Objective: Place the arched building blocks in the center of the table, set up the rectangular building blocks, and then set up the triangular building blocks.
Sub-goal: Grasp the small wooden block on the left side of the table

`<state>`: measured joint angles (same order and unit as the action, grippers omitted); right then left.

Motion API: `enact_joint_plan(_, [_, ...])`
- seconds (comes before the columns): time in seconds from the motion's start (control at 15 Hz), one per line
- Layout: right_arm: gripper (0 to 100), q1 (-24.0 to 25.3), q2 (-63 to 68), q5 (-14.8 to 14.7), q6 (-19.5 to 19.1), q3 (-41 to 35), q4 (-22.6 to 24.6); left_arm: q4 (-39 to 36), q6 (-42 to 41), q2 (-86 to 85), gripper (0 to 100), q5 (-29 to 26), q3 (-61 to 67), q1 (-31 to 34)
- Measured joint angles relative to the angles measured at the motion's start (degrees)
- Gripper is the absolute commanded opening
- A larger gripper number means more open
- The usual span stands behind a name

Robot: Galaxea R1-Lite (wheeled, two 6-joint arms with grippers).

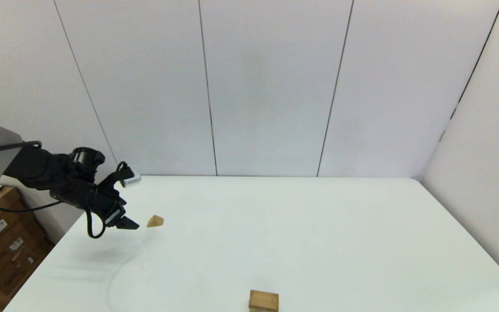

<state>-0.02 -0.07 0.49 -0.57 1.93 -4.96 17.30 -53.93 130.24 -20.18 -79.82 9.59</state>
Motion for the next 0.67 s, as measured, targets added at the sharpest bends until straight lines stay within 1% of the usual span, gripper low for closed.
enact_joint_plan(0.4, [100, 0.02, 0.00, 0.02, -0.02, 0.00, -0.02, 2.66, -5.13, 1.27, 100, -0.33, -2.29, -2.11])
enact_joint_plan(0.67, [100, 0.02, 0.00, 0.02, -0.02, 0.00, -0.02, 3.67, -6.18, 2.17, 100, -2.78, -2.10, -4.96])
